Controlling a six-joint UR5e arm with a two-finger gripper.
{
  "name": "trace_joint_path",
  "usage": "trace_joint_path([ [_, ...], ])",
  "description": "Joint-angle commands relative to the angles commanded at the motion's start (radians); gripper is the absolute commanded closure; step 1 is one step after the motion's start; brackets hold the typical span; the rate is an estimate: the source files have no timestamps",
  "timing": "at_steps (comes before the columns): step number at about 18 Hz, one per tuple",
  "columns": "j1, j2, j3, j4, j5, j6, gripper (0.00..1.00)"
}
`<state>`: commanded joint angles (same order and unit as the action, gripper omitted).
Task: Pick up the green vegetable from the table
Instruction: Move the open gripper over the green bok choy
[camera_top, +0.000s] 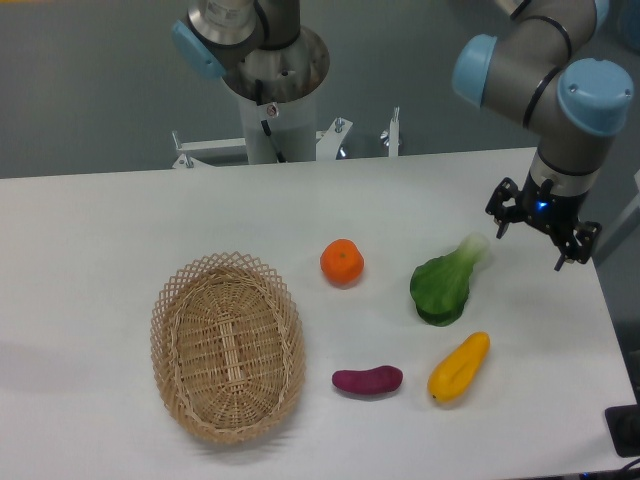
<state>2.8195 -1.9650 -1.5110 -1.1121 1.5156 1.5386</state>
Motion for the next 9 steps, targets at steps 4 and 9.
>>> trace_joint_path([
  [4,0.008,0.000,-0.014,0.009,0.003,0.020,0.00],
  [9,0.049,0.006,-0.049,0.015,-0.002,0.086,0.00],
])
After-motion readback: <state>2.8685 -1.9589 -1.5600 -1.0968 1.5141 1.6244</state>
